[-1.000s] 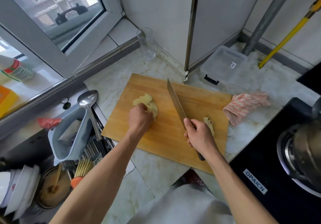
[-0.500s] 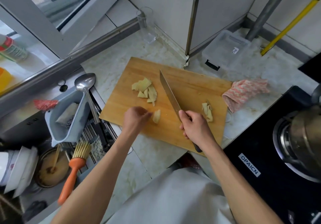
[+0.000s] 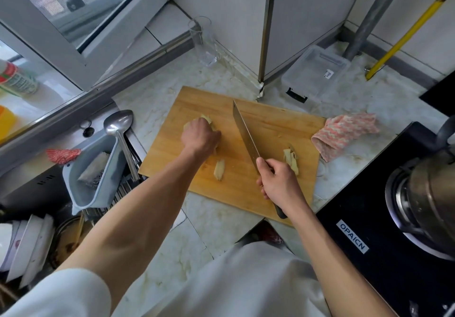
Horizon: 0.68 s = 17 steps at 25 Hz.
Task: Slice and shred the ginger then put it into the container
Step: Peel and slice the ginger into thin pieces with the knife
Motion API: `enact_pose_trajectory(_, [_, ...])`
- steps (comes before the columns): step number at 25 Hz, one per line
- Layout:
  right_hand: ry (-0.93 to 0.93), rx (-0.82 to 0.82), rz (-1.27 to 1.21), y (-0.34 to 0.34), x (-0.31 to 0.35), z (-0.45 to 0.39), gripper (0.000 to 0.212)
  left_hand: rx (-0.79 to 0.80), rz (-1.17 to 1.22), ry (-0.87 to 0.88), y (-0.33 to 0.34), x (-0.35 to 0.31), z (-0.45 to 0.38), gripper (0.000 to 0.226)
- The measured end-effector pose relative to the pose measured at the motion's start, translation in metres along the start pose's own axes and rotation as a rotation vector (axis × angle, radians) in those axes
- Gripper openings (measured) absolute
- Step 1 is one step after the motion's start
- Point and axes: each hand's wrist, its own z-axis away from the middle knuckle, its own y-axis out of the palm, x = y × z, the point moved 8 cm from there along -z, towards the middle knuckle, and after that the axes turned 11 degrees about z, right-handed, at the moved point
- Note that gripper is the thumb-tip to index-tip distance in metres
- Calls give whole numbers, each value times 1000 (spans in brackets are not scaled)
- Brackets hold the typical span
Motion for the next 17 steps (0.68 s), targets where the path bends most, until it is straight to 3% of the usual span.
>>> enact_pose_trajectory(4, [-5, 10, -17, 2, 1, 2, 47, 4, -83, 51, -4, -17, 0, 25])
enact_pose_trajectory(8, [-13, 7, -20, 2, 1, 4, 46, 30, 286, -102, -7, 8, 4, 13])
enact_pose_trajectory(13, [1, 15, -11, 4, -3, 10, 45, 175, 761, -241, 1, 48, 60, 23])
enact_pose_trajectory(15, [-1, 14, -6, 5, -4, 13, 45, 235, 877, -318, 14, 59, 80, 28])
enact_pose_trajectory(17, [0, 15, 0, 6, -4, 15, 45, 254, 841, -363, 26, 68, 89, 29])
